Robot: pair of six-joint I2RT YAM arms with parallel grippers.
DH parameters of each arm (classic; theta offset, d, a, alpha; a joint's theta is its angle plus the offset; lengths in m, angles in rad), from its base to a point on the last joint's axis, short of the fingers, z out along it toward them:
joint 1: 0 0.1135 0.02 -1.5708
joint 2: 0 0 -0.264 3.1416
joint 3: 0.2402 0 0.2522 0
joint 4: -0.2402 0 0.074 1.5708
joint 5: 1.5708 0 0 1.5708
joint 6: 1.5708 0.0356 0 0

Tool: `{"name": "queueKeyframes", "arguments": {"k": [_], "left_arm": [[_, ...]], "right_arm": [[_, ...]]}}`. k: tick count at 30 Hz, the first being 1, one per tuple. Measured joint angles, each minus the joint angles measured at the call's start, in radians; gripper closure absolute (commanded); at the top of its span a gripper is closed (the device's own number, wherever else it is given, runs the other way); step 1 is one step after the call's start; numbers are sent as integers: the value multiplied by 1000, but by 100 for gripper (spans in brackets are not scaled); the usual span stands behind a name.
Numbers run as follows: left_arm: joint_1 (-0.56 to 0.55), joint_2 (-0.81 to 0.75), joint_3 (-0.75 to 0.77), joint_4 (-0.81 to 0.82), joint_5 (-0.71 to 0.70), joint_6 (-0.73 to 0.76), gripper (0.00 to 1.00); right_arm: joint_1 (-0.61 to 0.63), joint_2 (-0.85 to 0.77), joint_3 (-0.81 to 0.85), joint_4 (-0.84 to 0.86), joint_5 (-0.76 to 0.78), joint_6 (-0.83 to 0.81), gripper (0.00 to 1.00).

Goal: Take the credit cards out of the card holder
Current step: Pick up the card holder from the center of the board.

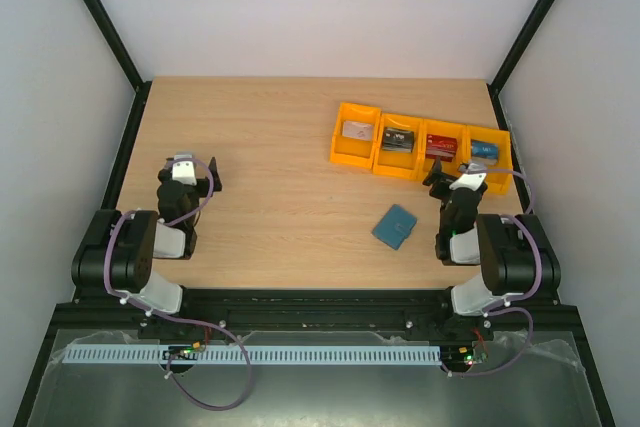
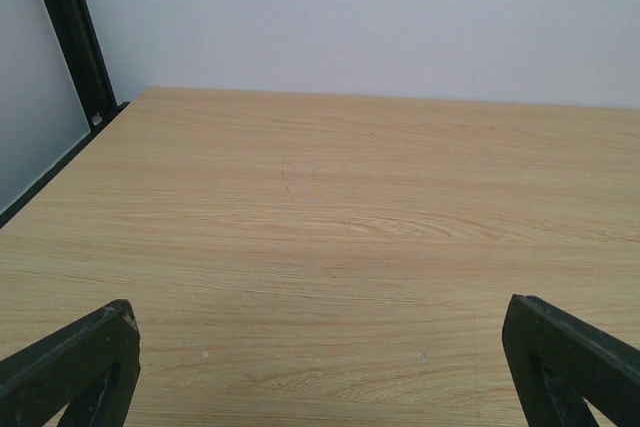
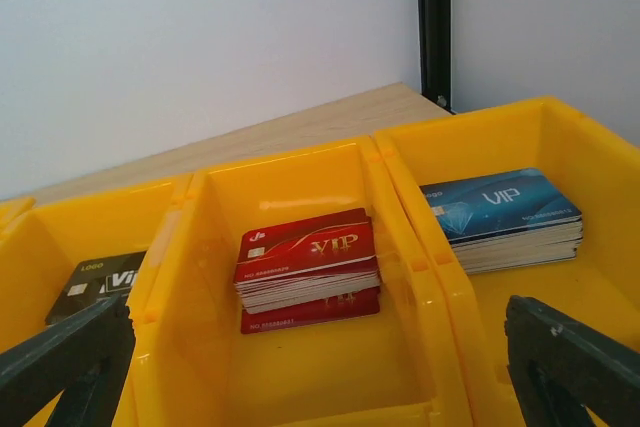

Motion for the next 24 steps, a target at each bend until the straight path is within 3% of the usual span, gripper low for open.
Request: {"name": "queueKeyframes", "arguments": {"k": [2, 7, 12, 15, 19, 24], "left_arm": [[0, 0, 0, 0, 0, 0, 1], [0, 0, 0, 0, 0, 0, 0], [13, -11, 13, -39, 25, -1, 1], [63, -90, 127, -277, 123, 5, 1], [128, -209, 417, -617, 241, 43, 1], [157, -304, 776, -1063, 389, 111, 0]], "right_arm": [[0, -21, 5, -37, 11, 1, 1], [0, -246, 119, -352, 12, 41, 1], [0, -409, 338, -674, -142, 148, 1], [0, -421, 447, -882, -295, 222, 4], [2, -401, 494, -1116, -450, 318, 26], [38, -331, 493, -1408, -467, 393, 35]]}}
